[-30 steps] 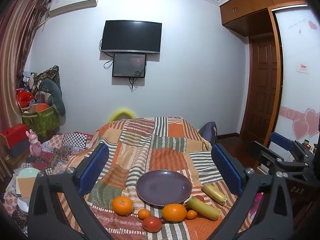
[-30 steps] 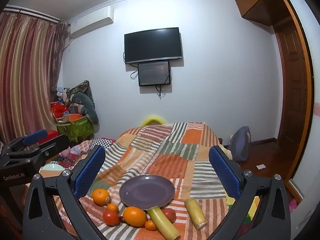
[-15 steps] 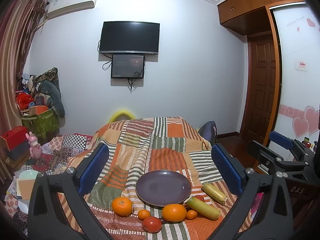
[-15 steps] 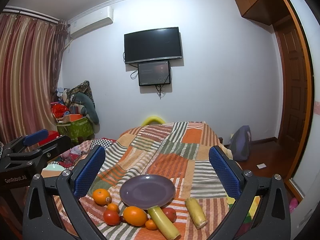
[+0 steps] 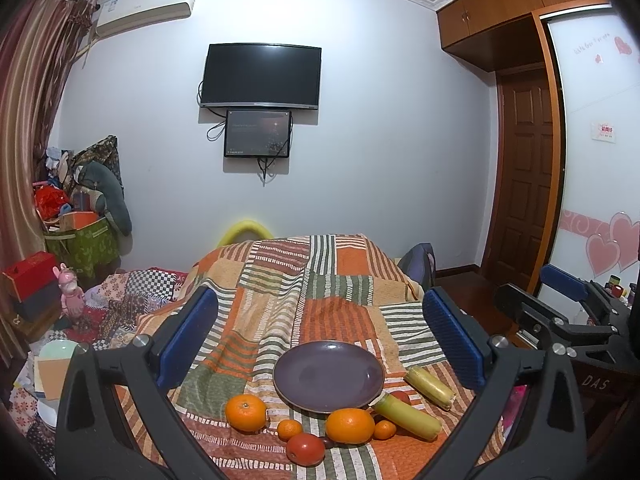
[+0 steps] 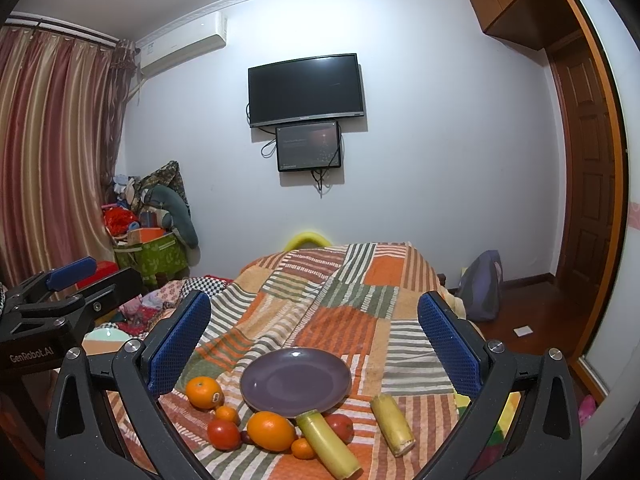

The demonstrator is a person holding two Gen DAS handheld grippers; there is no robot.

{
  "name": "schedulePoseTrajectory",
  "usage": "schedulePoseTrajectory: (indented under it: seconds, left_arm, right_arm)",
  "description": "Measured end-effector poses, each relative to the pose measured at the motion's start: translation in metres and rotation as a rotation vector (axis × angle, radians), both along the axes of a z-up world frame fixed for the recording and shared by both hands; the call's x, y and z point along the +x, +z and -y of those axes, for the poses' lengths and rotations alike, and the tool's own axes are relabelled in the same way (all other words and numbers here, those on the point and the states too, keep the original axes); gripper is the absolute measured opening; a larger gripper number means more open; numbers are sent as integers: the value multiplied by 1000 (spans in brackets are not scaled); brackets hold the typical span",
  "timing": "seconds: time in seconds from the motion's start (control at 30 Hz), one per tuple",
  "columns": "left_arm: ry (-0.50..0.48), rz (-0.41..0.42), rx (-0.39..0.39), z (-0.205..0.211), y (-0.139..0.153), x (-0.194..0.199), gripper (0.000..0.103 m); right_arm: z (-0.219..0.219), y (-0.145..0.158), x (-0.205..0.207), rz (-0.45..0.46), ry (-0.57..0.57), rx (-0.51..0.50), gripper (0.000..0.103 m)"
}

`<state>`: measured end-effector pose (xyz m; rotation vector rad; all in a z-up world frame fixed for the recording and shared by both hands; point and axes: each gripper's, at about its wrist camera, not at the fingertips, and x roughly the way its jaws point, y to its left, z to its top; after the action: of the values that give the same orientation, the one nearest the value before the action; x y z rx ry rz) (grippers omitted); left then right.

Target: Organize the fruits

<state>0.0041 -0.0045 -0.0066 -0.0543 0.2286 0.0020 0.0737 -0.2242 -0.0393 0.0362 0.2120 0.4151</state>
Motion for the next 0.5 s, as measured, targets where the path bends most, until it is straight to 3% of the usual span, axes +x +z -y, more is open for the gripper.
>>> schedulePoseTrajectory:
  seconds: [0.5]
  left_arm:
    - [1, -1, 1, 0, 1, 0, 103]
  right_arm:
    - [1, 0, 0, -3, -4, 6, 103]
